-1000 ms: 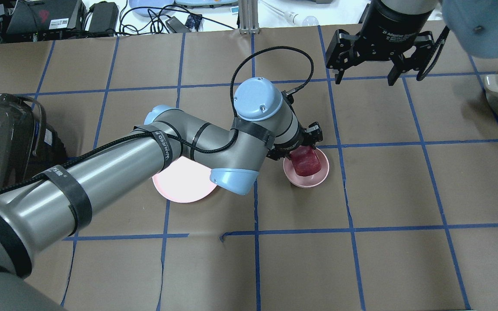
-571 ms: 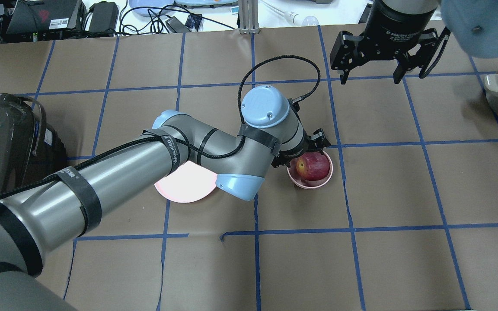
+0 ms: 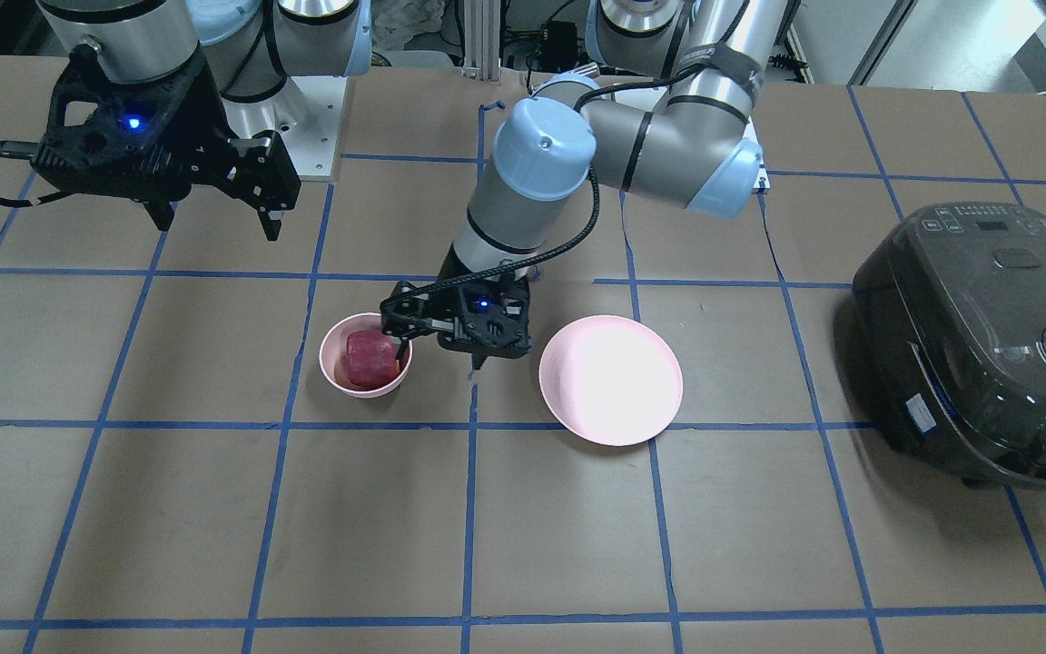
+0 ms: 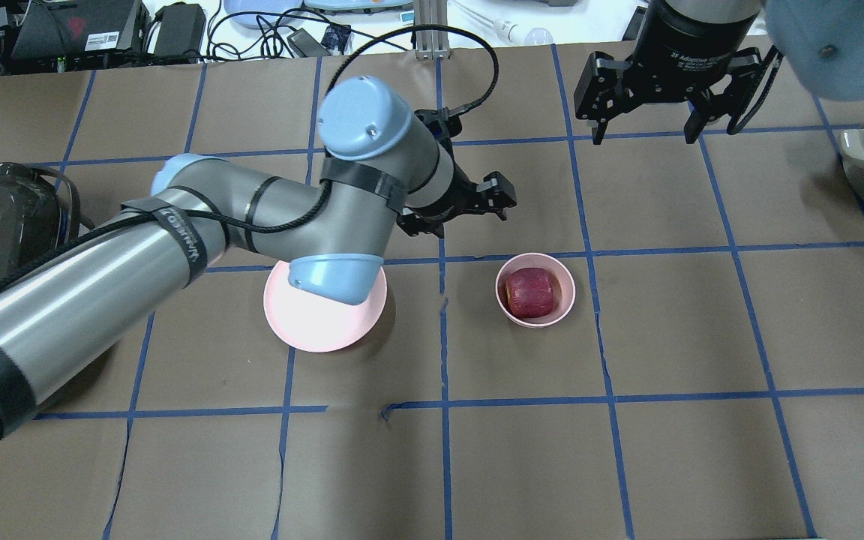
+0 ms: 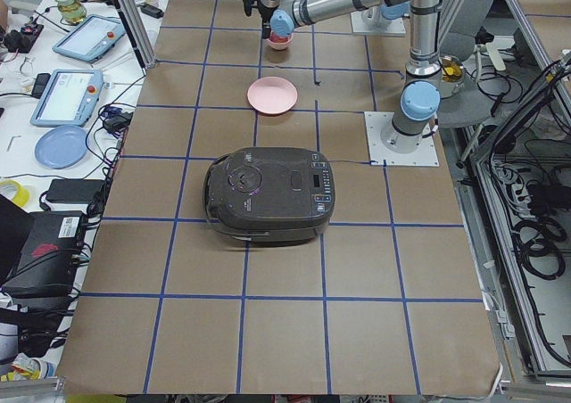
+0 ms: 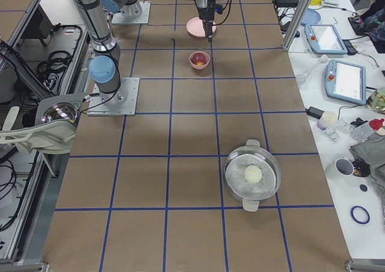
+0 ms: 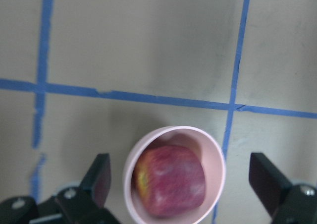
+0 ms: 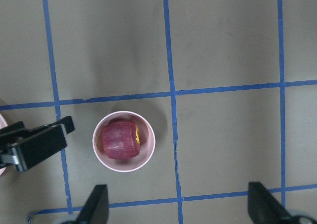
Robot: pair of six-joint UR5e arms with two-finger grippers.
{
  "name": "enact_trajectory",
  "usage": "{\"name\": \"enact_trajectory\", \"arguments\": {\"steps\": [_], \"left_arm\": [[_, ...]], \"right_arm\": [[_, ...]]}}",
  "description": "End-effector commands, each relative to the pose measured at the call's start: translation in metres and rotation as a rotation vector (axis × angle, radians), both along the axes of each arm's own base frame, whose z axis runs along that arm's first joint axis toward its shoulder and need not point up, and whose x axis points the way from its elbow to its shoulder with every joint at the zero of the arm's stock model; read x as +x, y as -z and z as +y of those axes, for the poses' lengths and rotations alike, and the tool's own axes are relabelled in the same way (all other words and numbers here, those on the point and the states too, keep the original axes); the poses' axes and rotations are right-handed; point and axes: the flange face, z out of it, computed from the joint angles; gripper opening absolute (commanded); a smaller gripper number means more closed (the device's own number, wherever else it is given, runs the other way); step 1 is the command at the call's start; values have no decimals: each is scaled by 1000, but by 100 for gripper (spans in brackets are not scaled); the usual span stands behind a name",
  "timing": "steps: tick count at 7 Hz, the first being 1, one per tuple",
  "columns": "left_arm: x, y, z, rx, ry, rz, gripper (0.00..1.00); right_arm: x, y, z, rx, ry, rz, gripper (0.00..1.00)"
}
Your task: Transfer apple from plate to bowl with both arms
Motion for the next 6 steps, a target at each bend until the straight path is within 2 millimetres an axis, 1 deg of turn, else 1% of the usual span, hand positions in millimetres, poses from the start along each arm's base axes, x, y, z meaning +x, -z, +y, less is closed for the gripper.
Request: {"name": "enact_trajectory", "arguments": {"steps": [1,2,3,4,6], "left_arm": [[116,-71,-5,57,146,-123,100],[149,-105,2,107,154,-182,100],[173,-144,7,90,157,-273,100],[184,-173,10,74,141,-328,100],[187,-189,19,92,140,-336,100]], "right_arm": [[1,0,0,2,-1,-6,100],[0,0,0,1,0,-2,100],[0,-1,1,-1,0,-2,100],[0,0,0,2,0,-1,100],[1,0,0,3,-1,-8,100]]}}
